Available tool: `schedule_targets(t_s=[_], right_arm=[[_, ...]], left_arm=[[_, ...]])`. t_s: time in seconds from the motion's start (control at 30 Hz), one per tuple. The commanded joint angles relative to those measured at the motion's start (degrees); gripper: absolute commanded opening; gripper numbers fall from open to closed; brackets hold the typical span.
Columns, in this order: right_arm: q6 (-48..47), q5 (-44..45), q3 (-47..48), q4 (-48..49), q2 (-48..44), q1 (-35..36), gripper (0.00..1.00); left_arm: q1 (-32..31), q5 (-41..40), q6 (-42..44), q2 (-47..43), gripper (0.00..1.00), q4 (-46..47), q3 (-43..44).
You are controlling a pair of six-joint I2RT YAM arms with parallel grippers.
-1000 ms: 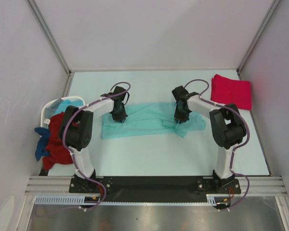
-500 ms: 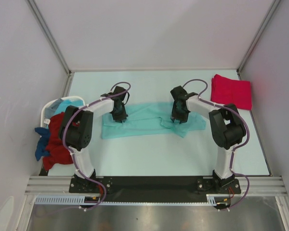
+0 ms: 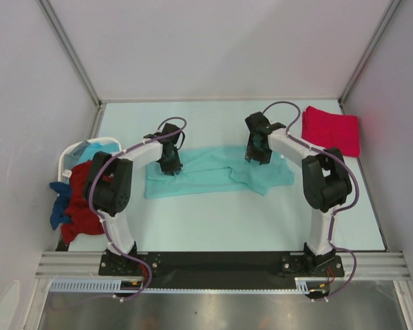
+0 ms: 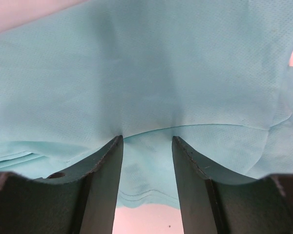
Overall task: Fold and stack the t-shirts
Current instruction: Rotate the tshirt 90 degrees
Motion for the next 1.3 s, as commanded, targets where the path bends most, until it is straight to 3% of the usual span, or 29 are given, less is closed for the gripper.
schedule_targets(t_s=[0.0, 0.73, 1.0, 1.17, 1.27], right_arm=[[-0.6, 1.6, 1.4, -1.1, -1.3, -0.4, 0.50], [-0.1, -2.4, -5.9, 3.3, 7.7, -2.4, 0.47], [-0.4, -3.0, -6.0, 3.6, 8.9, -2.7, 0.47], [-0.3, -3.1, -5.7, 3.8, 9.8, -3.0, 0.47], [-0.1, -3.4, -4.5, 3.8, 11.0, -3.0, 0.46]], left_arm=[[-0.2, -1.6, -0.4, -2.8, 0.28, -1.8, -0.1], [-0.2, 1.8, -0.7, 7.3, 0.25, -2.5, 2.1], [-0.2, 3.2, -1.2, 8.6, 0.19, -1.9, 1.3], [-0.2, 2.9, -1.7, 7.5, 0.02, -1.1, -2.0], [-0.3, 2.5, -1.9, 6.6, 0.00, -0.8, -3.7]])
